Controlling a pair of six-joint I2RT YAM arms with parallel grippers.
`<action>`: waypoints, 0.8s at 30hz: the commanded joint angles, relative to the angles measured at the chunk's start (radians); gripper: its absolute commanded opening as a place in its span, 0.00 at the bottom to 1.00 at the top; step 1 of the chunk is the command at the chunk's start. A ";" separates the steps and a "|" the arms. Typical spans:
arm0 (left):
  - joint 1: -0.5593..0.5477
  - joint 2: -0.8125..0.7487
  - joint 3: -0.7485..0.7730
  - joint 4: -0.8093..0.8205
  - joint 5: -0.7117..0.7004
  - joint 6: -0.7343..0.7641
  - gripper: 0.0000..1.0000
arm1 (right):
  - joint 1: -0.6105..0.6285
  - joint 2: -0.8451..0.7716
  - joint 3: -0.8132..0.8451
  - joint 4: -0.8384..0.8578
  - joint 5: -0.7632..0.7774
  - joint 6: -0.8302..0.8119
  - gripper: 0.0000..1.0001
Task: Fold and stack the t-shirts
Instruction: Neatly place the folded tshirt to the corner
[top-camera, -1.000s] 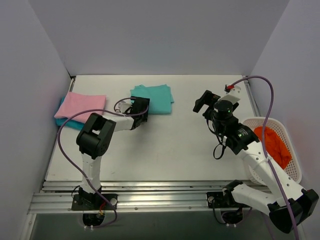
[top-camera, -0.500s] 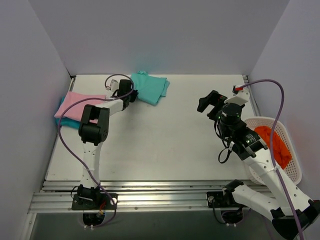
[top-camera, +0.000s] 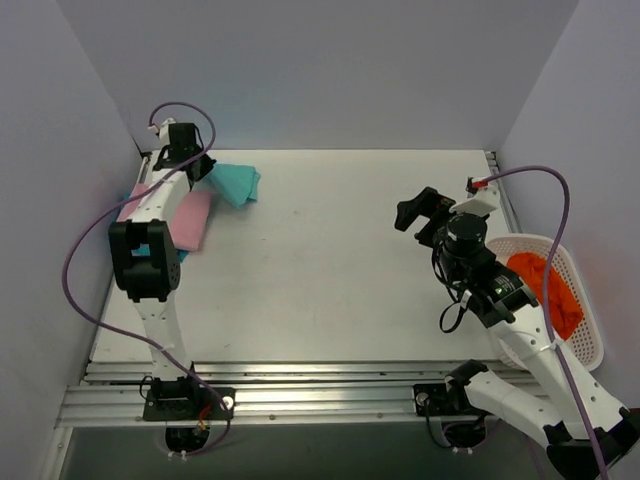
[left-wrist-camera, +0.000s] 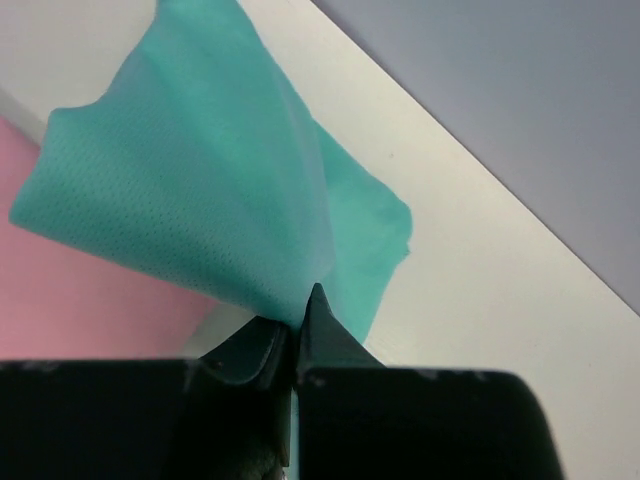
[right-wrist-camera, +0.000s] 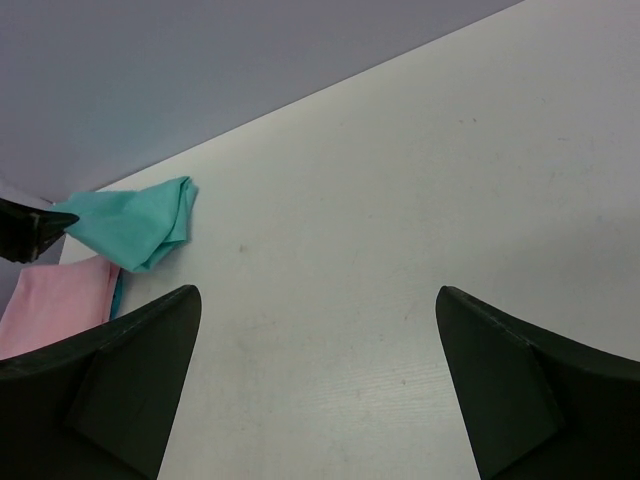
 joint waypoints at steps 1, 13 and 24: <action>0.069 -0.153 -0.032 -0.043 0.004 0.127 0.02 | -0.008 0.001 -0.012 0.049 -0.031 0.009 1.00; 0.262 -0.431 -0.347 -0.059 0.005 0.109 0.02 | -0.003 0.058 -0.028 0.089 -0.095 0.023 1.00; 0.451 -0.539 -0.697 -0.065 0.069 -0.032 0.94 | -0.003 0.038 -0.017 0.058 -0.092 0.017 1.00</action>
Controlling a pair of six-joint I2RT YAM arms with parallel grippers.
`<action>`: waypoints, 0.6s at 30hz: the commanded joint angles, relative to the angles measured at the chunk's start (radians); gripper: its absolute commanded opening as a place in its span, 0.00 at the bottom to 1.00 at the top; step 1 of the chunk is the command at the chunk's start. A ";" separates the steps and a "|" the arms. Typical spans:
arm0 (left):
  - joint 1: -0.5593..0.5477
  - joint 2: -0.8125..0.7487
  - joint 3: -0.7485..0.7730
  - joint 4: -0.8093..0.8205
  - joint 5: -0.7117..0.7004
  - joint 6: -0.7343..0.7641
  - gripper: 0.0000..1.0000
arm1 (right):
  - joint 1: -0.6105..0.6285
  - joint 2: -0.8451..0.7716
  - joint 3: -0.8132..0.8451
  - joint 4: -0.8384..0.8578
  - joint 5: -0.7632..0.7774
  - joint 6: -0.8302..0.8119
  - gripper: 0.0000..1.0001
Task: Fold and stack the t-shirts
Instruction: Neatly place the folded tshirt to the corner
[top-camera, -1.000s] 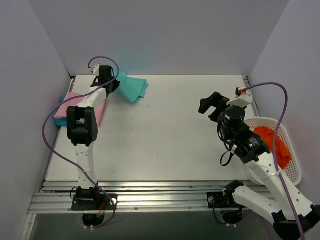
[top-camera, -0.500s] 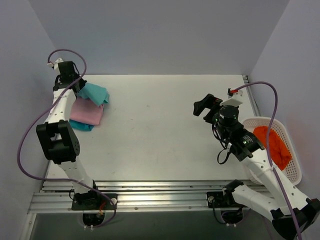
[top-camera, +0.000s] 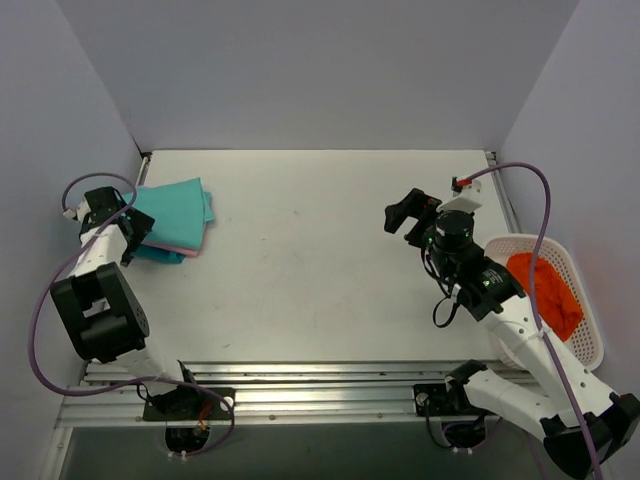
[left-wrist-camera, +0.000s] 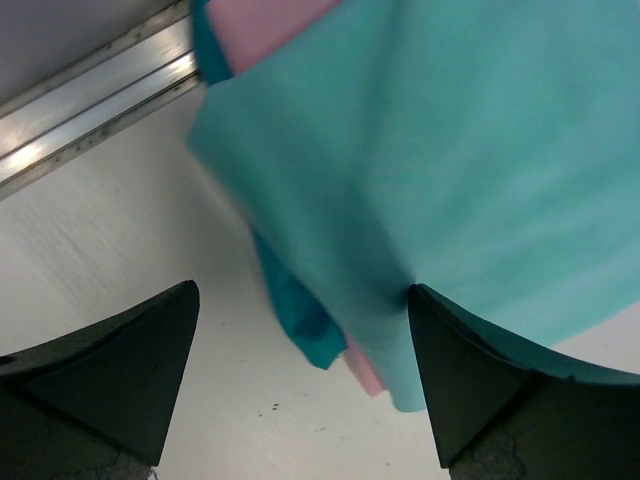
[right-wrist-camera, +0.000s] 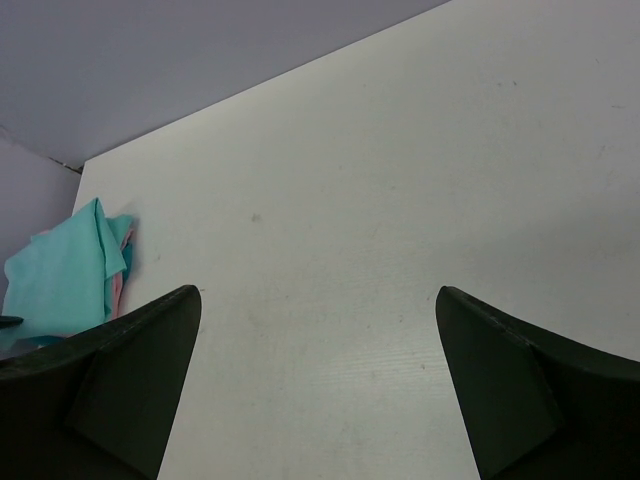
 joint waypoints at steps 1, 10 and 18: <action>0.047 -0.055 -0.078 0.035 0.072 -0.067 0.94 | -0.003 -0.023 0.014 0.014 -0.011 -0.010 1.00; -0.096 -0.529 -0.148 -0.005 -0.036 0.044 0.94 | 0.024 -0.097 -0.007 -0.018 -0.091 -0.041 1.00; -0.353 -0.888 -0.332 -0.103 -0.048 0.041 0.94 | 0.046 -0.215 -0.084 0.040 -0.260 -0.111 1.00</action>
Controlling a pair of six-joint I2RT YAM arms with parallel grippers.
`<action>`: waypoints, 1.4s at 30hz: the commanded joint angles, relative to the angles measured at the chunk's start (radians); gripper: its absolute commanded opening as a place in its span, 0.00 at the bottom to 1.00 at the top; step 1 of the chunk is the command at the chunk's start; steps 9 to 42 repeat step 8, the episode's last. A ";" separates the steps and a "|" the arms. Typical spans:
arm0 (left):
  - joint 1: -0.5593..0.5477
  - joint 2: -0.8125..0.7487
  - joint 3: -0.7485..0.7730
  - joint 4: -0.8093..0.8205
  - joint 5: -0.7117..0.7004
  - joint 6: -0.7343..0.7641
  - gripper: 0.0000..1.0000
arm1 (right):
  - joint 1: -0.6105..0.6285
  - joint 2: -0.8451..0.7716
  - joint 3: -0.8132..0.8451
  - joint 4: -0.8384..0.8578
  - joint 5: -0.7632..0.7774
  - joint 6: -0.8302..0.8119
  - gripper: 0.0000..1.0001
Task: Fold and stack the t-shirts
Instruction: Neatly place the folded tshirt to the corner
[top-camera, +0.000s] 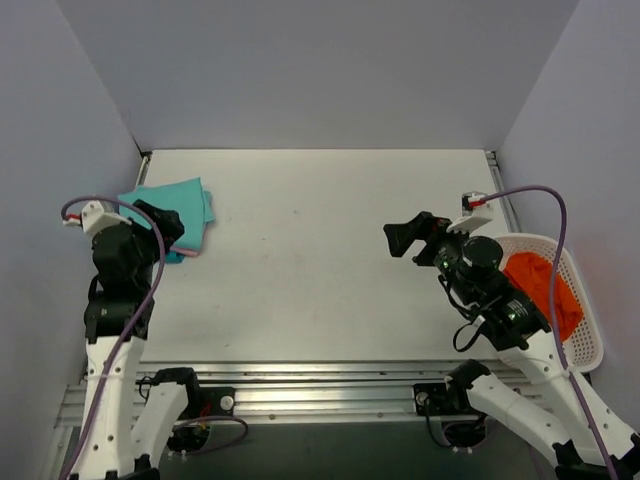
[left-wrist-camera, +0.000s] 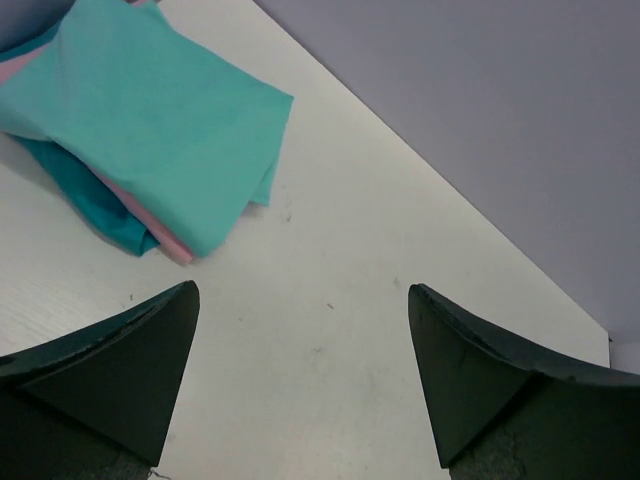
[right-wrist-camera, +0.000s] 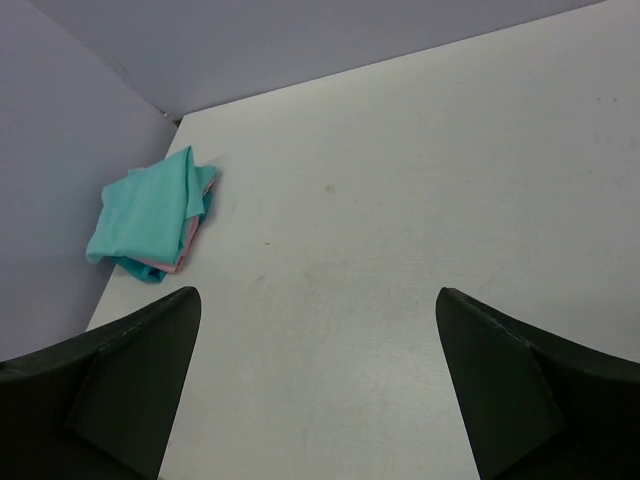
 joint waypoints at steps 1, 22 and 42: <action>-0.046 -0.081 -0.079 -0.105 -0.011 0.029 0.94 | 0.010 -0.033 -0.032 0.085 -0.146 -0.054 1.00; -0.160 -0.145 -0.067 -0.177 -0.043 0.060 0.94 | 0.016 0.016 -0.022 0.101 -0.180 -0.077 1.00; -0.160 -0.145 -0.067 -0.177 -0.043 0.060 0.94 | 0.016 0.016 -0.022 0.101 -0.180 -0.077 1.00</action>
